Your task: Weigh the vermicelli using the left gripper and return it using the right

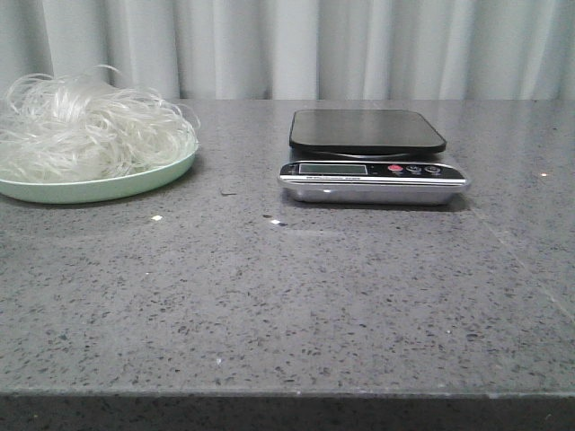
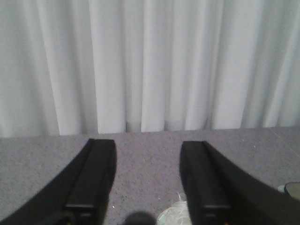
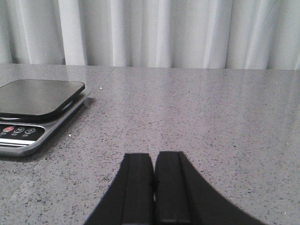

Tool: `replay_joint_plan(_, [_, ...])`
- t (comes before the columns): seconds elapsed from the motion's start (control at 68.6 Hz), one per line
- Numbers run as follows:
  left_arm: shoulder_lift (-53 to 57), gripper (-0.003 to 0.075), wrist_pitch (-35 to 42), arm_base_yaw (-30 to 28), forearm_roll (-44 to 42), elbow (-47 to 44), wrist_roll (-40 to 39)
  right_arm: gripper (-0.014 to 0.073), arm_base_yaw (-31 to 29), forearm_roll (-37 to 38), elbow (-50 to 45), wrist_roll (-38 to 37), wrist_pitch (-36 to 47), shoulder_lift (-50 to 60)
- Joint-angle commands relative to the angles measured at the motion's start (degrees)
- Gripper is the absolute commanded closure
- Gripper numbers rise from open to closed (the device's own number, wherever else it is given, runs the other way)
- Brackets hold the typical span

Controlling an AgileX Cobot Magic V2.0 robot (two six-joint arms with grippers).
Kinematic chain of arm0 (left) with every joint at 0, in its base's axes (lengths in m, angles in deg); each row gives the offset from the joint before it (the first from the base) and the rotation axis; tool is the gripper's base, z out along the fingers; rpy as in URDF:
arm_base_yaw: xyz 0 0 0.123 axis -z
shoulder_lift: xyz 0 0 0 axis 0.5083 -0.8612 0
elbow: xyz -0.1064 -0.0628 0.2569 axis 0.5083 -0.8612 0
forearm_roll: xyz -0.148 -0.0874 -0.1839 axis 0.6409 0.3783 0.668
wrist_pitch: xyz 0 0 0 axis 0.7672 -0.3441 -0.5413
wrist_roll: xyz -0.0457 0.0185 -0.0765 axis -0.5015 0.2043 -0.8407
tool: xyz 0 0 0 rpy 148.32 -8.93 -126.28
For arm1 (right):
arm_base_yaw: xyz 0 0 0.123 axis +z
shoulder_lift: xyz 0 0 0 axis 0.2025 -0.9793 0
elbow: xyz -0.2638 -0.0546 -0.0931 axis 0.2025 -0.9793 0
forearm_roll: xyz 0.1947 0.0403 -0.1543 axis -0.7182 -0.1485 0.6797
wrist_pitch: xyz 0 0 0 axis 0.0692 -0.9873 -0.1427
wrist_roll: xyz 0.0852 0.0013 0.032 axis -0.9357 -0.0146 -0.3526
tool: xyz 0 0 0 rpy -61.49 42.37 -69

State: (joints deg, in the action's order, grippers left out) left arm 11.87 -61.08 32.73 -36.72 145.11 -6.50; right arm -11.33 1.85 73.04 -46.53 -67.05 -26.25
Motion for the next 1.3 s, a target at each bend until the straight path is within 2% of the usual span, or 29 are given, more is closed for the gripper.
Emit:
replay_joint_plan(0.0, [-4.61, 0.0178, -0.28, 0.14, 2.82, 5.04, -0.32, 0.0442, -0.20, -0.07, 0.50, 0.10, 4.69, 0.90])
replay_joint_plan(0.073, [-7.72, 0.0145, -4.76, 0.14, 4.52, 7.88, 0.01, 0.0442, -0.20, -0.07, 0.50, 0.10, 4.69, 0.90])
replay_joint_plan(0.248, [-16.31, 0.0131, -12.32, 2.40, 10.76, 13.58, 5.22, 0.0442, -0.20, -0.07, 0.50, 0.10, 4.69, 0.90])
replay_joint_plan(0.641, [-34.83, 0.0131, -14.23, 9.28, 10.15, 15.26, 5.45, 0.0442, -0.20, -0.07, 0.50, 0.10, 4.69, 0.90])
replay_joint_plan(1.035, [-46.46, 0.0133, -13.45, 11.52, 6.02, 15.26, 5.68, 0.0442, -0.20, -0.07, 0.50, 0.10, 4.69, 0.90])
replay_joint_plan(1.152, [-48.18, 0.0164, -13.45, 11.52, 6.03, 15.26, 5.68, 0.0442, -0.20, -0.07, 0.50, 0.10, 4.69, 0.90])
replay_joint_plan(1.283, [-48.76, 0.0291, -13.79, 11.52, 6.03, 15.26, 5.68, 0.0442, -0.20, -0.07, 0.50, 0.10, 4.69, 0.90])
